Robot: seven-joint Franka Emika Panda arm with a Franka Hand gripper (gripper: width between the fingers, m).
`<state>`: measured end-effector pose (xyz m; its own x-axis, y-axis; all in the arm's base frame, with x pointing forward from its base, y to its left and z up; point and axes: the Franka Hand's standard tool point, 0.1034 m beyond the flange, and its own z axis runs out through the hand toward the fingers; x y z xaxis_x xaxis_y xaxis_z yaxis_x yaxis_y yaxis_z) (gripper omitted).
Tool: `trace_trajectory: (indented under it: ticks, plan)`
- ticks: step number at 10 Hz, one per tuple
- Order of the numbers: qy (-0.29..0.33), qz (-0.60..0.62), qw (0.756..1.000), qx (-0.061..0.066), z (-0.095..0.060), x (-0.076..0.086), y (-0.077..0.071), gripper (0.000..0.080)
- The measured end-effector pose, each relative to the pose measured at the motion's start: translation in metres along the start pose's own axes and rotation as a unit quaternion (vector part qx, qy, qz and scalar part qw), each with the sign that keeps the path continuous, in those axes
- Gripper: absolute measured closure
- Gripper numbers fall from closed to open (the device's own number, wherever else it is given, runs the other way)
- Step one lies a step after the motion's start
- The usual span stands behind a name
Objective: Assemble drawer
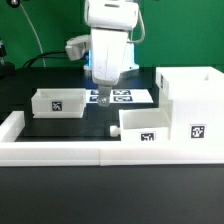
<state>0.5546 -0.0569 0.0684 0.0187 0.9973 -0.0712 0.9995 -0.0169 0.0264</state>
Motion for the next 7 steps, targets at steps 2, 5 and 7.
trace_trajectory:
  ticks: [2, 5, 7]
  plan:
    - [0.027, -0.002, 1.0, 0.01, 0.017, -0.013, -0.004, 0.0151]
    - [0.079, -0.005, 0.996, 0.028, 0.045, -0.019, -0.022, 0.0151]
    - [0.105, 0.001, 0.994, 0.035, 0.054, -0.02, -0.027, 0.0151]
